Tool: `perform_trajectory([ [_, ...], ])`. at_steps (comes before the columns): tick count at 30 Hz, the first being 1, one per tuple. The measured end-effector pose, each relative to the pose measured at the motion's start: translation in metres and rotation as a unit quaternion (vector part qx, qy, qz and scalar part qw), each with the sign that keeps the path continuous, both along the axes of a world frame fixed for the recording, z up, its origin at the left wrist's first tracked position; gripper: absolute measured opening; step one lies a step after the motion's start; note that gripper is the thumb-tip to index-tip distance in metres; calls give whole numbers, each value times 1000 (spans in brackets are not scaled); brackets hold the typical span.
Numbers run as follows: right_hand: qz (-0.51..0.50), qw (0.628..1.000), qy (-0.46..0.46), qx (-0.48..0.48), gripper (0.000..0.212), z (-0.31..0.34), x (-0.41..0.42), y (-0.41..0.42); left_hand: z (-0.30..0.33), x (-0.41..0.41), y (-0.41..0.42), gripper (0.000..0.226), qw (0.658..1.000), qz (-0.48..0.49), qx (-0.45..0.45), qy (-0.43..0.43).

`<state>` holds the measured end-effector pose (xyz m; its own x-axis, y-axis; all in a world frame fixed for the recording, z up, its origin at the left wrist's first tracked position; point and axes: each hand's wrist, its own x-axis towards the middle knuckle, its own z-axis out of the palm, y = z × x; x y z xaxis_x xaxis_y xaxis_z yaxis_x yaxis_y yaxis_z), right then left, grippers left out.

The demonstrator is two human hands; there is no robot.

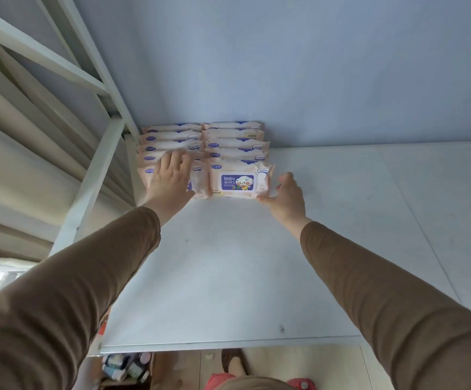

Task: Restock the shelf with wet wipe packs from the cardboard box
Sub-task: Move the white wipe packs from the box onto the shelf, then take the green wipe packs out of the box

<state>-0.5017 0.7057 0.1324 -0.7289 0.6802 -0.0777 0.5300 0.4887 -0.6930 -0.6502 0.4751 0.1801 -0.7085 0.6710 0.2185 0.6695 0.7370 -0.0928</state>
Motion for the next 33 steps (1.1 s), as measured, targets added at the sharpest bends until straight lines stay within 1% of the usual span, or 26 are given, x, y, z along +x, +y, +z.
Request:
perform_trajectory([
  [2,14,1000,-7,21,61,3,24,9,-2,25,19,75,997,-63,43,-9],
  [4,32,998,-8,44,51,7,54,21,-5,54,44,70,991,-107,78,-32],
  [6,52,996,-11,76,44,13,93,35,-9,87,72,67,986,-139,72,-57],
  [9,59,990,-26,123,39,18,162,62,-19,140,120,60,979,-163,46,-112],
  [13,45,984,-49,163,39,19,267,104,-32,233,183,55,966,-198,28,-164],
  [17,26,981,-59,182,41,20,384,141,-38,346,240,51,950,-247,44,-188],
  [21,7,982,-70,177,40,16,495,176,-43,454,286,49,934,-285,59,-209],
  [24,-10,980,-86,178,37,7,565,207,-49,519,319,48,922,-310,67,-220],
  [29,-49,982,-121,136,35,-23,656,266,-73,598,382,48,901,-365,43,-230],
  [33,-55,980,-160,105,32,-55,710,319,-106,642,442,49,887,-376,17,-266],
])
